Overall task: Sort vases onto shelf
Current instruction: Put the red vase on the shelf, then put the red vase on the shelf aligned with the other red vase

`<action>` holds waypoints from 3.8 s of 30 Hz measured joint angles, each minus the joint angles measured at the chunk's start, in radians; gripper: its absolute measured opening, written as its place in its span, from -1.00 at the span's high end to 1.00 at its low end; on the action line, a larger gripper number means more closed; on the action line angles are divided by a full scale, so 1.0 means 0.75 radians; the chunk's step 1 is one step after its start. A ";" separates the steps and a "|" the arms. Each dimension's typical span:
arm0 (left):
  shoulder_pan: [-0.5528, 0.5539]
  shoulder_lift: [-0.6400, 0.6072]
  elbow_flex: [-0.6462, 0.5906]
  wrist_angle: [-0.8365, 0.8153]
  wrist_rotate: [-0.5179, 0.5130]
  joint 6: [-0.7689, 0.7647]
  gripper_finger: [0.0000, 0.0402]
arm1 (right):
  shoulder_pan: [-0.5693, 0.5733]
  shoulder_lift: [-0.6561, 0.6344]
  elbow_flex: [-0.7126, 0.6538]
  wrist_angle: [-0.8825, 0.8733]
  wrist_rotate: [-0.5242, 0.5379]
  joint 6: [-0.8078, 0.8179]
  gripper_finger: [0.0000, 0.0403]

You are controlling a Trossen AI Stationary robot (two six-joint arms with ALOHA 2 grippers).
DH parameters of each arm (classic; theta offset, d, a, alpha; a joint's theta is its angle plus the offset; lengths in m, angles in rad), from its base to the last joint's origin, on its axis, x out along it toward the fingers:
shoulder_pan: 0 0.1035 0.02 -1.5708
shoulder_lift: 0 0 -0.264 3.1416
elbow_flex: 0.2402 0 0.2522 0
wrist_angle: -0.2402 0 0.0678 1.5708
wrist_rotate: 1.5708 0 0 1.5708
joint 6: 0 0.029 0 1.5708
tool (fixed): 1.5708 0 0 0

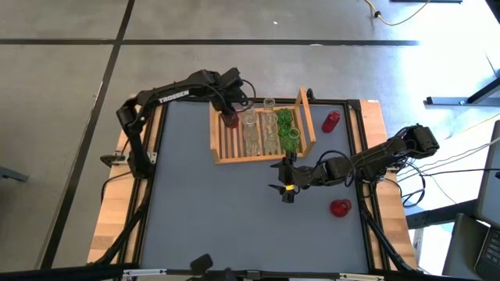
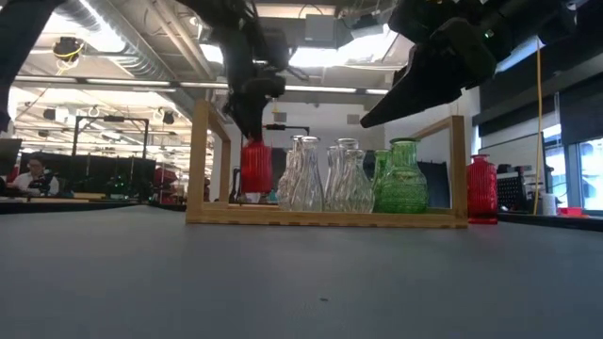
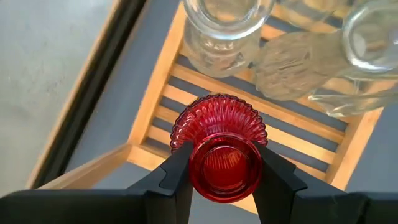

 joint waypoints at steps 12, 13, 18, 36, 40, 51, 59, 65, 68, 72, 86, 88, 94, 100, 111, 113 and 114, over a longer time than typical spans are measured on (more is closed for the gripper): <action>0.020 0.043 0.000 0.070 0.003 0.057 0.39 | 0.000 0.008 0.000 -0.004 -0.004 0.000 -0.56; 0.030 0.045 -0.003 0.075 0.020 0.061 0.39 | 0.000 0.008 0.000 0.000 -0.004 0.000 -0.56; 0.072 0.080 -0.054 0.125 0.089 0.065 0.39 | 0.000 0.008 0.000 0.002 -0.004 0.000 -0.56; 0.082 0.086 -0.111 0.250 0.044 0.107 0.25 | 0.000 0.008 0.000 0.000 -0.005 -0.001 -0.56; 0.074 0.088 -0.112 0.255 0.033 0.104 0.16 | 0.000 0.008 0.000 0.000 -0.005 -0.001 -0.56; 0.034 0.035 -0.113 0.236 -0.033 0.152 -0.03 | 0.000 0.008 0.000 0.006 -0.005 -0.031 -0.56; 0.006 -0.099 -0.113 0.236 -0.020 0.205 -0.04 | 0.000 0.008 0.000 0.010 0.009 -0.036 -0.56; -0.094 -0.270 -0.113 0.235 -0.019 0.152 -0.03 | 0.001 0.005 0.000 0.009 0.052 -0.068 -0.56; -0.183 -0.389 -0.153 0.255 -0.017 0.124 -0.03 | 0.000 -0.031 -0.001 -0.009 0.056 -0.068 -0.56; -0.333 -0.594 -0.336 0.412 -0.023 0.081 -0.03 | 0.001 -0.145 0.000 -0.108 0.058 -0.045 -0.56; -0.936 -1.129 -1.375 1.308 -0.037 -0.264 -0.03 | -0.278 -0.745 0.001 -0.723 0.464 0.297 -0.56; -1.007 -1.136 -1.478 1.418 -0.077 -0.307 -0.03 | -0.414 -0.786 0.000 -0.787 0.437 0.326 -0.56; -1.137 -1.135 -1.692 1.687 -0.299 -0.331 -0.03 | -0.856 -0.781 0.001 -0.872 0.116 0.336 -0.56; -1.138 -1.135 -1.704 1.721 -0.372 -0.334 -0.03 | -1.135 -0.710 0.001 -0.920 0.068 0.331 -0.56; -1.138 -1.136 -1.702 1.728 -0.373 -0.334 -0.03 | -1.366 -0.562 0.000 -1.048 0.013 0.329 -0.56; -1.138 -1.135 -1.702 1.731 -0.373 -0.334 -0.03 | -1.380 -0.539 0.000 -1.039 0.000 0.321 -0.56; -1.138 -1.136 -1.702 1.731 -0.373 -0.334 -0.03 | -1.387 -0.527 0.000 -1.030 -0.002 0.320 -0.56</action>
